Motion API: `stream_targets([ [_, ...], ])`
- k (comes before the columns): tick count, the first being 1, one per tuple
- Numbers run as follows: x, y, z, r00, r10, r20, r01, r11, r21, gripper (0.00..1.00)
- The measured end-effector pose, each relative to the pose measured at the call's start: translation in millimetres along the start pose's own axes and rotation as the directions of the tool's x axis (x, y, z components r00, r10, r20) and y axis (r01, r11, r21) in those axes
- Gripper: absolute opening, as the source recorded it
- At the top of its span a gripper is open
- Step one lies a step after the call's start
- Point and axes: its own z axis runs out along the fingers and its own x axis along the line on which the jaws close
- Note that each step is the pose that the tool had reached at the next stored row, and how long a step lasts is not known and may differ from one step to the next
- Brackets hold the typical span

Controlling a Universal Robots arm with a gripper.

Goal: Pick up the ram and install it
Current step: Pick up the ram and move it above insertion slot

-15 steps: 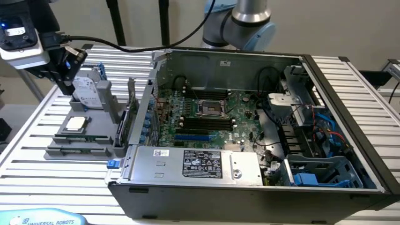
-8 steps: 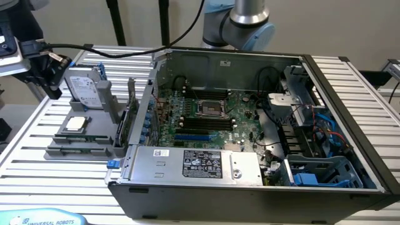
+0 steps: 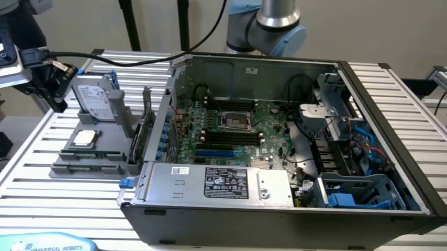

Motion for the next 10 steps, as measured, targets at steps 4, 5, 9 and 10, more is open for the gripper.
stream_targets([
  [4, 0.0, 0.0, 0.0, 1.0000, 0.000, 0.0001, 0.000, 1.0000, 0.0000, 0.11],
  [5, 0.0, 0.0, 0.0, 1.0000, 0.000, 0.0000, 0.000, 1.0000, 0.0000, 0.11],
  [9, 0.0, 0.0, 0.0, 1.0000, 0.000, 0.0000, 0.000, 1.0000, 0.0000, 0.11],
  [10, -0.1, 0.1, 0.1, 1.0000, 0.000, 0.0001, 0.000, 1.0000, -0.0001, 0.11],
])
